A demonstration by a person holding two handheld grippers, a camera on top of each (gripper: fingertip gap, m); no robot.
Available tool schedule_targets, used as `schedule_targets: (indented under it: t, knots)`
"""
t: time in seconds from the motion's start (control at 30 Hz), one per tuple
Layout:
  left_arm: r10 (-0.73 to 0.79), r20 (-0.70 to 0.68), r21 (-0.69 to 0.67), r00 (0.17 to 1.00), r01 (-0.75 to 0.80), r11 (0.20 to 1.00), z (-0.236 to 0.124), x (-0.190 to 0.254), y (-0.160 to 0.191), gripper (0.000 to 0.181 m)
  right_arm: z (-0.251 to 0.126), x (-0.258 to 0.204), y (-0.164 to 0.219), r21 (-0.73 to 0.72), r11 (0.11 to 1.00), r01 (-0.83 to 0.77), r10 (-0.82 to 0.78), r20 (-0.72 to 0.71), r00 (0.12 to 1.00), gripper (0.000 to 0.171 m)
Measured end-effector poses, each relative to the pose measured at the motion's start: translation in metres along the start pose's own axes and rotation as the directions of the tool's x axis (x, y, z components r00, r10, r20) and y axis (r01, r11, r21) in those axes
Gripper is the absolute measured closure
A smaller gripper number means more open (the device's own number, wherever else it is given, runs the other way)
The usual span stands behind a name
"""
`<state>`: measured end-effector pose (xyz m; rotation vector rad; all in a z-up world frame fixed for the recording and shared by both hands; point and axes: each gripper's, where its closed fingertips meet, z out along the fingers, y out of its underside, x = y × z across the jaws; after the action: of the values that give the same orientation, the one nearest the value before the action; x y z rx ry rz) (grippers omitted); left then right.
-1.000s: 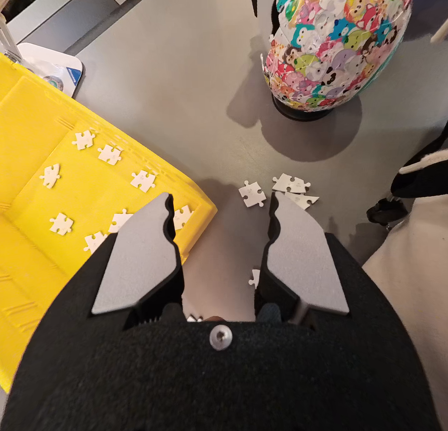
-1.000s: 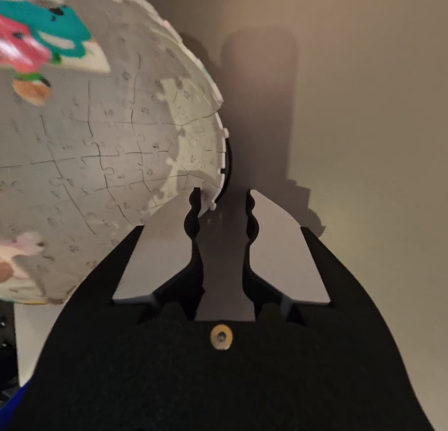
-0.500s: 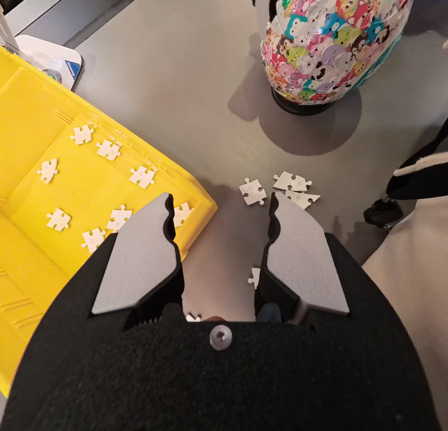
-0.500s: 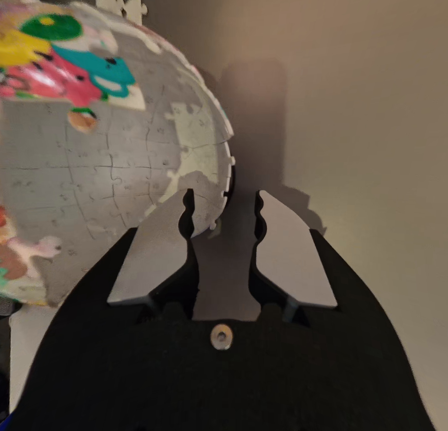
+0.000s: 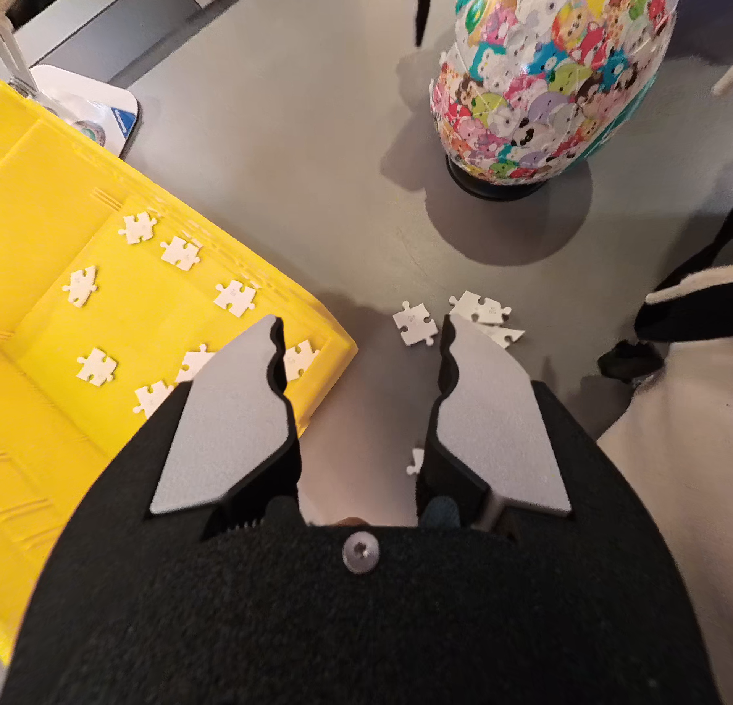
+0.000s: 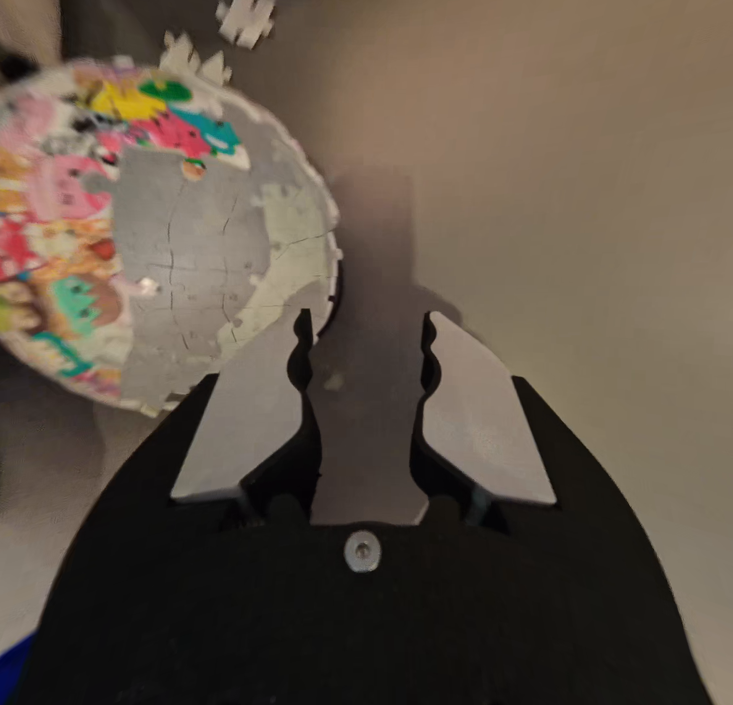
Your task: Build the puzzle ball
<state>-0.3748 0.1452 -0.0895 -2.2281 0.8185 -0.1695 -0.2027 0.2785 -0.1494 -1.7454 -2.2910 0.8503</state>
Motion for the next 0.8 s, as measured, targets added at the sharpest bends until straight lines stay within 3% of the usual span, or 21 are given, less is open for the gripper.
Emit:
schedule_targets:
  t: [0.17,0.23,0.27,0.43,0.53,0.63,0.73,0.8]
  knots:
    - [-0.086,-0.174,0.104,0.981,0.105,0.989,0.007,0.022,-0.033,0.107,-0.073,0.005,0.010,0.263,0.926,-0.271,0.329,-0.213,0.920,0.119]
    - [-0.140,-0.331,0.113,0.933,0.187,0.976,0.009,0.037,-0.049,0.103,-0.084,-0.017,0.015,0.369,0.871,-0.323,0.424,-0.234,0.875,0.100]
    - [-0.160,-0.403,0.073,0.901,0.206,0.976,0.011,0.044,-0.053,0.100,-0.083,-0.032,0.017,0.401,0.849,-0.345,0.454,-0.220,0.863,0.091]
    - [-0.219,-0.608,-0.180,0.763,0.137,0.974,0.026,0.073,-0.050,0.102,-0.054,-0.093,0.027,0.446,0.777,-0.444,0.546,-0.126,0.829,0.082]
    - [-0.263,-0.594,-0.305,0.761,0.089,0.948,0.043,0.081,-0.043,0.098,-0.025,-0.116,0.030,0.429,0.725,-0.539,0.612,-0.041,0.789,0.079]
    - [-0.341,-0.606,-0.443,0.719,0.052,0.895,0.061,0.088,-0.032,0.073,-0.004,-0.124,0.026,0.428,0.662,-0.614,0.659,0.057,0.750,0.080]
    - [-0.425,-0.660,-0.518,0.619,0.034,0.855,0.067,0.094,-0.033,0.075,0.007,-0.122,0.020,0.424,0.557,-0.714,0.710,0.202,0.674,0.072]
    - [-0.443,-0.656,-0.553,0.611,0.010,0.833,0.072,0.093,-0.033,0.077,0.009,-0.123,0.015,0.403,0.506,-0.763,0.724,0.283,0.629,0.066]
